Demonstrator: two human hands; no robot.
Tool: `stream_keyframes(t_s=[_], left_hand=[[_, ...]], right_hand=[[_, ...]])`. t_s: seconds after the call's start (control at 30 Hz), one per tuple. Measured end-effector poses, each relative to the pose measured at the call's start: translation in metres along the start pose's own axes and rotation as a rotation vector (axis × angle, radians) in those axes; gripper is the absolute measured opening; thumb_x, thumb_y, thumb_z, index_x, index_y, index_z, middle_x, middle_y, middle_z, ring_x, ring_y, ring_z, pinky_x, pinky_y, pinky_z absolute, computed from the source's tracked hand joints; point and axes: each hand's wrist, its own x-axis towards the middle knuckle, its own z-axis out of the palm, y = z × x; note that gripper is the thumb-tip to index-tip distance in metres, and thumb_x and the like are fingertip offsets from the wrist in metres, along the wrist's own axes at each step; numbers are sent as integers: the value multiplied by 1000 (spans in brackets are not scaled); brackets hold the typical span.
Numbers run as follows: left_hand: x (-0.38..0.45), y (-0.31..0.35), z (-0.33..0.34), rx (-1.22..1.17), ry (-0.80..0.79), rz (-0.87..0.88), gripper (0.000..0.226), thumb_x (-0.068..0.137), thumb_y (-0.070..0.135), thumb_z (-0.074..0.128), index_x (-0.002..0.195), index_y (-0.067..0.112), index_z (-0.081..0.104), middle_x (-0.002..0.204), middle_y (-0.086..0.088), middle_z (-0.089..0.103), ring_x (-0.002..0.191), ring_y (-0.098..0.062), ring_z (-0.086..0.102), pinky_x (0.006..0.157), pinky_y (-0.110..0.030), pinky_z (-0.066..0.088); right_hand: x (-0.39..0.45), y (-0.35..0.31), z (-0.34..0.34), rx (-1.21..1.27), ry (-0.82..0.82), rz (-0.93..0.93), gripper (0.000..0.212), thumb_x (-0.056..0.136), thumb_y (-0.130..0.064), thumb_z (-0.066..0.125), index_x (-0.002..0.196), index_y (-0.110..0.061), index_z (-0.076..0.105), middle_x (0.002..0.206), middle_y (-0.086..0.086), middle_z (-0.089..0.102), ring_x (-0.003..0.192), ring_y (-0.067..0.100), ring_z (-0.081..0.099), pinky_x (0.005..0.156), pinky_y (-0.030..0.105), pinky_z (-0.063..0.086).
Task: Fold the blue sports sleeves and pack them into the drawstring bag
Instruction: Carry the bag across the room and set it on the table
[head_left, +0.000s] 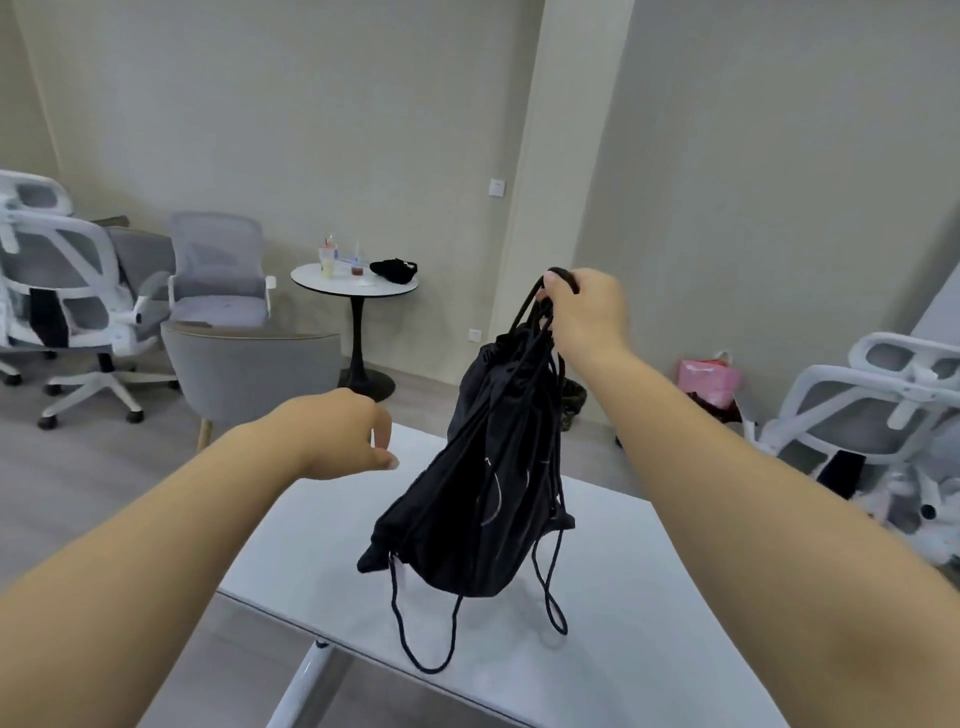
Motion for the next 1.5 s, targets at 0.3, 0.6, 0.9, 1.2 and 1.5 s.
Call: stream_keyframes(t_s=[0.3, 0.6, 0.9, 1.2, 1.5], left_hand=[[98, -14, 8, -97, -16, 16, 17, 85, 52, 56, 87, 35, 57, 98, 10, 59, 90, -15, 57, 76, -32, 47], [136, -1, 71, -254, -182, 153, 45, 84, 49, 59, 126, 38, 48, 115, 12, 60, 99, -10, 56, 87, -31, 46], [176, 50, 128, -351, -291, 410, 73, 82, 47, 64, 144, 44, 24, 155, 7, 12, 138, -22, 26, 110, -39, 34], [194, 67, 189, -451, -451, 432, 34, 87, 39, 61, 112, 33, 39, 148, 10, 39, 145, -18, 18, 111, -45, 31], [174, 31, 270, -138, -520, 396, 62, 92, 46, 48, 148, 37, 22, 152, -2, 16, 135, -26, 30, 113, -36, 28]], right_hand=[[6, 69, 28, 95, -25, -28, 28, 91, -31, 55, 85, -5, 63, 84, 21, 66, 82, 37, 61, 80, 51, 52], [-75, 142, 14, -194, -569, 153, 28, 85, -39, 63, 82, -11, 63, 83, 14, 64, 77, 29, 60, 74, 48, 51], [-50, 164, -48, -539, -805, 526, 34, 78, -60, 61, 91, -29, 67, 100, -13, 66, 89, 3, 60, 77, 26, 49], [-47, 260, 15, -465, -795, 489, 51, 98, -38, 44, 147, -31, 31, 155, -8, 31, 141, 13, 29, 114, 29, 23], [-132, 314, 85, -327, -956, 670, 63, 97, -43, 43, 152, -29, 15, 160, -3, 19, 145, 15, 20, 118, 32, 21]])
